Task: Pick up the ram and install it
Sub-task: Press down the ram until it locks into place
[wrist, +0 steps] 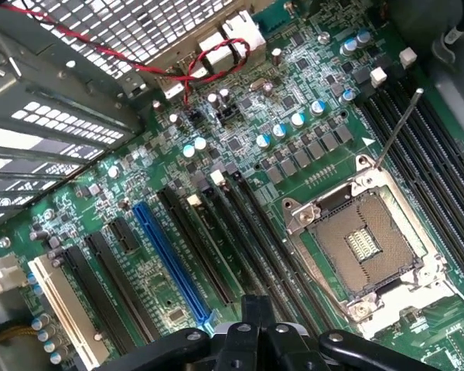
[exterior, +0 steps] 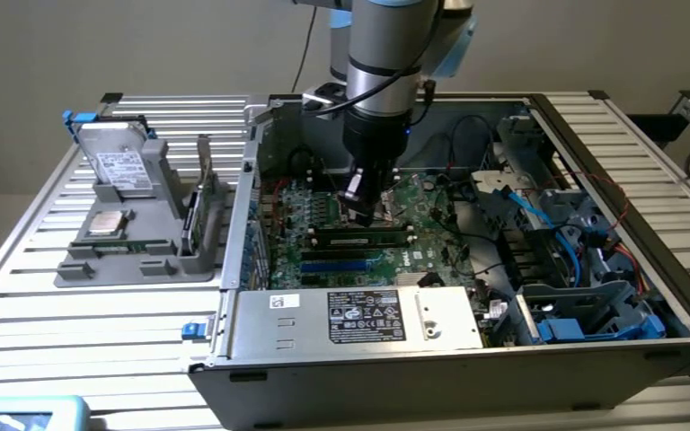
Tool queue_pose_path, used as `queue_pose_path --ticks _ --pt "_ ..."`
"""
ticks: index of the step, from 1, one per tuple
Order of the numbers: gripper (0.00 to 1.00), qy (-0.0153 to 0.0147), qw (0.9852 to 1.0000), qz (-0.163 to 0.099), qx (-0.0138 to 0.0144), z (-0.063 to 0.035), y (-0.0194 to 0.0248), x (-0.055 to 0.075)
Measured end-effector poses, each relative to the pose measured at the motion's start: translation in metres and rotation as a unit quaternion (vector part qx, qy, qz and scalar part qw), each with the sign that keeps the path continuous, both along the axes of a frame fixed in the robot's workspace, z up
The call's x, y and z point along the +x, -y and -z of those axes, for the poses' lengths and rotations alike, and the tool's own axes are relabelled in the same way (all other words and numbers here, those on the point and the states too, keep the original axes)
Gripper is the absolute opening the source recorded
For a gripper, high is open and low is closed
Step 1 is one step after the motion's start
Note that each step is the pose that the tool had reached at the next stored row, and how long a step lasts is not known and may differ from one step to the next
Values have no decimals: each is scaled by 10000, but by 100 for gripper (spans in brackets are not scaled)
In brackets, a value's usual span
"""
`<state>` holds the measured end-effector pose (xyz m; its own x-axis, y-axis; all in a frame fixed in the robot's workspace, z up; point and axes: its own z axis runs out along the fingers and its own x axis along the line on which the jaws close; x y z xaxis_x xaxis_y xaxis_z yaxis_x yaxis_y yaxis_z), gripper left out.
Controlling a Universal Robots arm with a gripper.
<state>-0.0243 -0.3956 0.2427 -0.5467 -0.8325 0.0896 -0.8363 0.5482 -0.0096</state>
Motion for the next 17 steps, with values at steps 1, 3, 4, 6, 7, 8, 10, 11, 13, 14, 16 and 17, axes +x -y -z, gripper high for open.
queue_pose_path --ticks 1,3,4,6,7,8,10,11,13,14,16,17 --pt "11 0 10000 63 1 0 0 0" --pt "11 1 9998 183 3 0 0 0" --pt "11 0 9997 245 5 0 0 0" --pt "11 1 9993 364 9 0 0 0" --pt "11 0 9991 423 11 0 0 0" --pt "11 1 9988 485 12 0 0 0" --pt "11 0 9982 605 15 0 0 0" --pt "11 0 9978 661 17 0 0 0" --pt "11 1 9969 782 22 0 0 0" --pt "11 1 9965 839 24 0 0 0" --pt "11 1 9954 955 27 0 0 0" --pt "11 1 9948 1017 28 0 0 0"
